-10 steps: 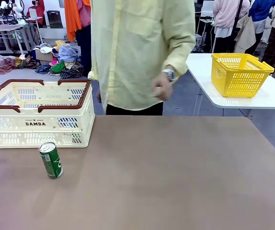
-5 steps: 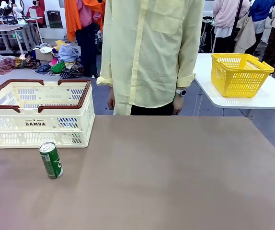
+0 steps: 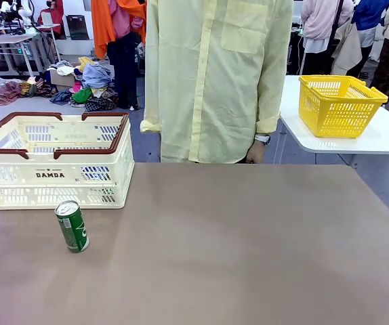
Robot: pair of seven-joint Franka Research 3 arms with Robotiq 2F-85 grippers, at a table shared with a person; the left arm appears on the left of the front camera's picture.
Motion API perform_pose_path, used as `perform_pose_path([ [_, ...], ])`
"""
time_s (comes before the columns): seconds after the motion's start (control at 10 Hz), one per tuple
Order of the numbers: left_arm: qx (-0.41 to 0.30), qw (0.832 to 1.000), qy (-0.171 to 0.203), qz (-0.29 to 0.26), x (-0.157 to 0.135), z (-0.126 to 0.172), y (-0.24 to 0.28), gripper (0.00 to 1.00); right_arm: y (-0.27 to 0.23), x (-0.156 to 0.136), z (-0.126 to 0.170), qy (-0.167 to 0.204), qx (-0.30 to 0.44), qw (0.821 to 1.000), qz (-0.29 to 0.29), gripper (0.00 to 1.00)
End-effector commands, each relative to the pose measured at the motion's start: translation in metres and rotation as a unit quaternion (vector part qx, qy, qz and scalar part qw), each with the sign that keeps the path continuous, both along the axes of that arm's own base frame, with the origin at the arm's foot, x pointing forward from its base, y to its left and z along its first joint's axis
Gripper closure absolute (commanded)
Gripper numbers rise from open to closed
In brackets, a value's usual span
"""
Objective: Place the drinks into the Shopping basket.
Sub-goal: Pick up one drink and place it into the Shopping basket.
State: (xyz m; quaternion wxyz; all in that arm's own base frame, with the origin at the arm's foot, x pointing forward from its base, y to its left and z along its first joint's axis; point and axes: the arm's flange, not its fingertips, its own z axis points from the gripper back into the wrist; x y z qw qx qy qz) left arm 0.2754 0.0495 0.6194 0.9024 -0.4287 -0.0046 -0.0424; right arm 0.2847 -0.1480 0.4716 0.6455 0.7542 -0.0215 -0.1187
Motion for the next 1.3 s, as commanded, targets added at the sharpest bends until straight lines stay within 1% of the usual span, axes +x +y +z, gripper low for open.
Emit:
perform_pose_path([
  [0.0,0.097,0.995,-0.009,0.019,-0.003,-0.042,-0.048,0.0,-0.001,0.0,0.005,0.003,0.005,1.0,0.0,0.0],
  [0.1,0.166,0.986,-0.012,0.028,-0.005,-0.062,-0.076,0.0,-0.001,0.0,0.005,0.003,0.005,1.0,0.0,0.0],
  [0.2,0.213,0.977,0.005,-0.002,-0.005,-0.078,-0.095,0.0,-0.001,0.0,0.005,0.003,0.005,1.0,0.0,0.0],
  [0.3,0.238,0.971,-0.005,0.007,-0.001,-0.084,-0.103,0.0,-0.001,0.0,0.005,0.003,0.005,1.0,0.0,0.0],
  [0.4,0.239,0.969,-0.044,0.045,0.002,-0.077,-0.103,0.0,-0.001,0.0,0.005,0.003,0.005,1.0,0.0,0.0],
  [0.5,0.211,0.977,-0.017,-0.004,-0.005,-0.083,-0.101,0.0,-0.001,0.0,0.005,0.003,0.005,1.0,0.0,0.0],
  [0.7,0.211,0.977,-0.017,-0.004,-0.005,-0.083,-0.101,0.0,-0.001,0.0,0.005,0.003,0.005,1.0,0.0,0.0],
  [0.8,0.222,0.975,-0.029,0.001,-0.001,-0.085,-0.11,0.0,-0.001,0.0,0.005,0.003,0.005,1.0,0.0,0.0],
  [0.9,0.278,0.958,-0.066,0.032,-0.002,-0.099,-0.132,0.0,-0.001,0.0,0.005,0.003,0.005,1.0,0.0,0.0],
  [1.0,0.313,0.941,-0.101,0.075,0.0,-0.115,-0.151,0.0,-0.001,0.0,0.005,0.003,0.005,1.0,0.0,0.0],
  [1.1,0.336,0.928,-0.122,0.108,0.003,-0.126,-0.16,0.0,-0.001,0.0,0.005,0.003,0.005,1.0,0.0,0.0],
  [1.2,0.357,0.918,-0.12,0.124,0.008,-0.137,-0.167,0.0,-0.001,0.0,0.005,0.003,0.005,1.0,0.0,0.0],
])
